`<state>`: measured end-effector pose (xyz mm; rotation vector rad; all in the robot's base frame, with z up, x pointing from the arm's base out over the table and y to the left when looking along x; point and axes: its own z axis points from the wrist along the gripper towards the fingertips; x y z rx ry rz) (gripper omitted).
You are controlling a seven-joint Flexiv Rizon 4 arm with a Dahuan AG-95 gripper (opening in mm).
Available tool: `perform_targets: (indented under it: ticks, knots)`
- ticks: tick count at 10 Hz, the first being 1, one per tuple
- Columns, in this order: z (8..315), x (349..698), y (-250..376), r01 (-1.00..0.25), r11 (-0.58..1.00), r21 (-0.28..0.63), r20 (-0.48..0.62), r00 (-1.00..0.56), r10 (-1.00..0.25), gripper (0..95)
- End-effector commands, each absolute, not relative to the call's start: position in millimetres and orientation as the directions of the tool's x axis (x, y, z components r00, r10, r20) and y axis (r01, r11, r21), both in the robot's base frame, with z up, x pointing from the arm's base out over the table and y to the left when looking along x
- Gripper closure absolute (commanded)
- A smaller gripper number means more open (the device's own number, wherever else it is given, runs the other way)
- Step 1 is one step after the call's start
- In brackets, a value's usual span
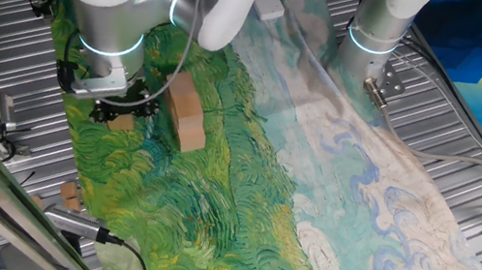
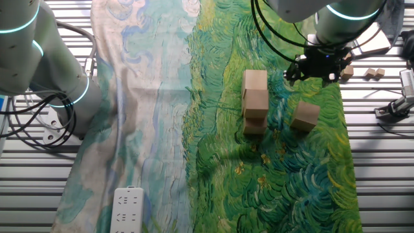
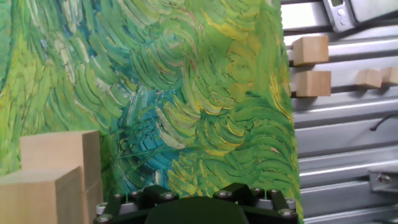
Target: Stack the blocks into a pyramid shape
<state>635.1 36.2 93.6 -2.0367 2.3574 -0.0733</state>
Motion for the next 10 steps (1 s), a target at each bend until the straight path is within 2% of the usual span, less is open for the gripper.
perform_targets:
  ticks: [1,4,10]
  knots:
    - [94.0,635.8,37.0,-0.978,0.207,0.003,0.003,-0.207,-0.978,19.0]
    - [94.0,635.8,37.0,-0.949,0.315,-0.007,0.023,-0.315,-0.949,19.0]
    - [92.7,635.8,39.2,-0.949,0.315,-0.021,0.024,-0.316,-0.949,19.0]
